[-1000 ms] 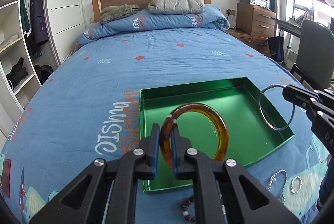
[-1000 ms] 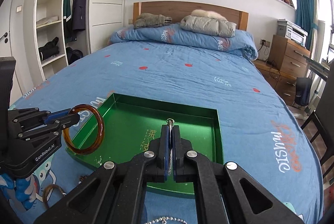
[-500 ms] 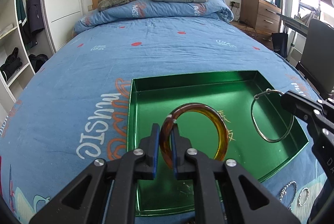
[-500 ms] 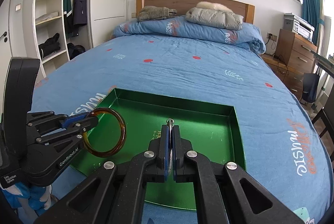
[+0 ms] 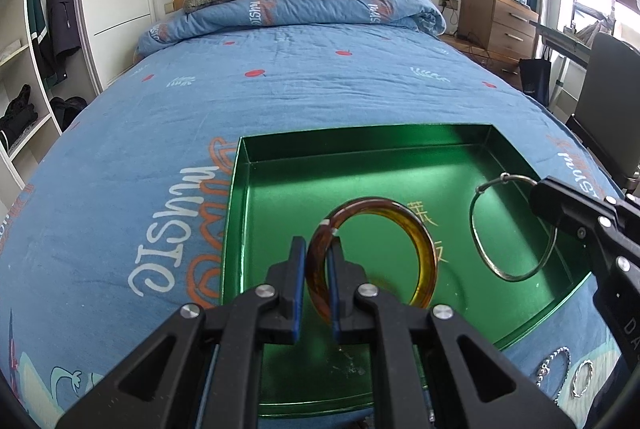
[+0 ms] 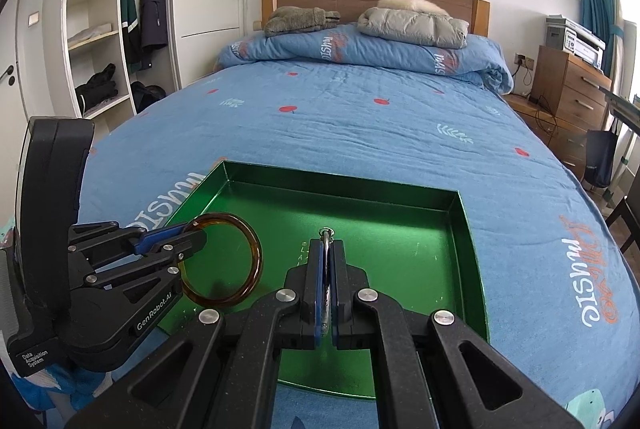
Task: Organize jewelry
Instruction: 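Carry the amber bangle into the green tray while the right tool carries the silver bangle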
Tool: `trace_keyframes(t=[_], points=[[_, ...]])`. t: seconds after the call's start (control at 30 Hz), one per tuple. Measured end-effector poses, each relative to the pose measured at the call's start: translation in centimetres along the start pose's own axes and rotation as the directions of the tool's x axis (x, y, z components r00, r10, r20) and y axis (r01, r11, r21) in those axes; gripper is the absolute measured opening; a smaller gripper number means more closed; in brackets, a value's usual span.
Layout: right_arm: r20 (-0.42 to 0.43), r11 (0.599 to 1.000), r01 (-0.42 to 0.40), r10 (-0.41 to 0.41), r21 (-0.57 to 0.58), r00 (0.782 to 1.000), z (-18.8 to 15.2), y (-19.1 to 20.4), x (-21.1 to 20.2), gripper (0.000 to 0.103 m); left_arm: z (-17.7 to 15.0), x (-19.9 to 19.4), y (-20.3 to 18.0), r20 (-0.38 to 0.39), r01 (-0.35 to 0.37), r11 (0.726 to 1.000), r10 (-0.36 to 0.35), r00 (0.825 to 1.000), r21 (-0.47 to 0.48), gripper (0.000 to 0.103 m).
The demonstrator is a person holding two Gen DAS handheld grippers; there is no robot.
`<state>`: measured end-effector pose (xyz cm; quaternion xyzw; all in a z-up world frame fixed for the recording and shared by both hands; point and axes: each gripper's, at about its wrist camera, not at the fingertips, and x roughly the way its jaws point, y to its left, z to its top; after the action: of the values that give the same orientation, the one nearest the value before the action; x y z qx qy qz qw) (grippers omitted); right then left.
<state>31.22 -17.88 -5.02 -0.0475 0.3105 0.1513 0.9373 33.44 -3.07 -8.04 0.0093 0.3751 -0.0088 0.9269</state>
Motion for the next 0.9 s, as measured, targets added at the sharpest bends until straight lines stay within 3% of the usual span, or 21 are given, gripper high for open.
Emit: trace_keyframes(t=[0.17, 0.63, 0.9], points=[[-0.02, 0.999, -0.009, 0.01, 0.04, 1.0, -0.3, -0.9, 0.6, 0.003, -0.2, 1.0, 0.2, -0.023, -0.006, 1.0, 0.006, 1.0, -0.009, 0.01], [-0.175, 0.966, 0.101, -0.06, 0.239, 0.983, -2.4, -8.0, 3.4, 0.003, -1.1, 3.3, 1.2, -0.097, -0.027, 0.999, 0.024, 0.995, -0.036, 0.01], [-0.251, 0.958, 0.108, -0.04, 0.265, 0.967, -3.8, -8.6, 4.5, 0.004, -1.3, 3.6, 1.4, -0.103, -0.028, 0.999, 0.024, 0.994, -0.039, 0.01]])
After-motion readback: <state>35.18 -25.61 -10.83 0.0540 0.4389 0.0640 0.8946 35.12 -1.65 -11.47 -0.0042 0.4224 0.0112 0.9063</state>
